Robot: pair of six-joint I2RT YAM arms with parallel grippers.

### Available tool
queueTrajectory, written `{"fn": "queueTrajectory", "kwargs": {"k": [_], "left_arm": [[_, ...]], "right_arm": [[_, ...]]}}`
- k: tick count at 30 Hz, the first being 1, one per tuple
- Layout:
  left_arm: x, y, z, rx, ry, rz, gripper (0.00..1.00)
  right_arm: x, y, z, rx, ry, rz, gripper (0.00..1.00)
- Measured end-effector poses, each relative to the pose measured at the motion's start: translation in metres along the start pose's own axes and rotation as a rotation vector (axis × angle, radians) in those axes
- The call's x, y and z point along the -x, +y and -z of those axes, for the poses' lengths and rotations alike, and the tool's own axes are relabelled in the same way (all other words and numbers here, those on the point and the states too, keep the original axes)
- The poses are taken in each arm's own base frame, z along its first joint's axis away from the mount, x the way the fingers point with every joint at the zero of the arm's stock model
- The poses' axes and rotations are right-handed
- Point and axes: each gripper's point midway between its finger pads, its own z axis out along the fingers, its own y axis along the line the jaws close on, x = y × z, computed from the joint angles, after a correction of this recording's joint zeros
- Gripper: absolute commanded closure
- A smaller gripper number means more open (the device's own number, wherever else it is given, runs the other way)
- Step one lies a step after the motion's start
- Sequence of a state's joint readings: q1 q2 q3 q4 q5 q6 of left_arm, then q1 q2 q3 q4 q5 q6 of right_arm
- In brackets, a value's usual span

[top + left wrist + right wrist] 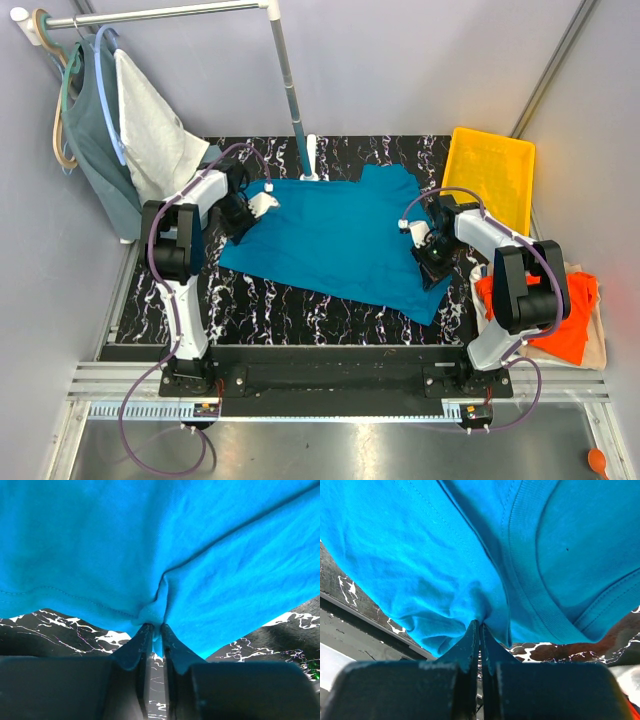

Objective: Fold and stack the t-shirts
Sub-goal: Fold the tshirt

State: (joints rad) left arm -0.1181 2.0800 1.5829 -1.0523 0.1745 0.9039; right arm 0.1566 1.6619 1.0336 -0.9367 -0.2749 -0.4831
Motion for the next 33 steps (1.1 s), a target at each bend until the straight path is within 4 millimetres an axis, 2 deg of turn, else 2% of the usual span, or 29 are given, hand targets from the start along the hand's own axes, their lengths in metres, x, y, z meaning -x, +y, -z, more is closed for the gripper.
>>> {"fn": "queueTrajectory", "kwargs": {"k": [2,15,18,26,33], "left_arm": [[0.000,0.000,0.000,0.000,0.000,0.002,1.00],[0.003,-0.001,0.008,0.021,-0.007,-0.002,1.00],[0.004,0.000,0.016,0.041,-0.018,-0.002,1.00],[0.014,-0.003,0.052,0.126,-0.065,-0.031,1.00],[0.011,-0.019,0.055,0.123,-0.047,-0.053,1.00]], "right_arm": [[0.000,0.000,0.000,0.000,0.000,-0.001,1.00],[0.000,0.001,0.000,0.004,-0.002,-0.003,1.00],[0.000,0.001,0.000,0.005,-0.002,-0.003,1.00],[-0.001,0.001,0.001,0.004,0.001,-0.003,1.00],[0.000,0.004,0.014,-0.013,-0.019,0.004,1.00]]}}
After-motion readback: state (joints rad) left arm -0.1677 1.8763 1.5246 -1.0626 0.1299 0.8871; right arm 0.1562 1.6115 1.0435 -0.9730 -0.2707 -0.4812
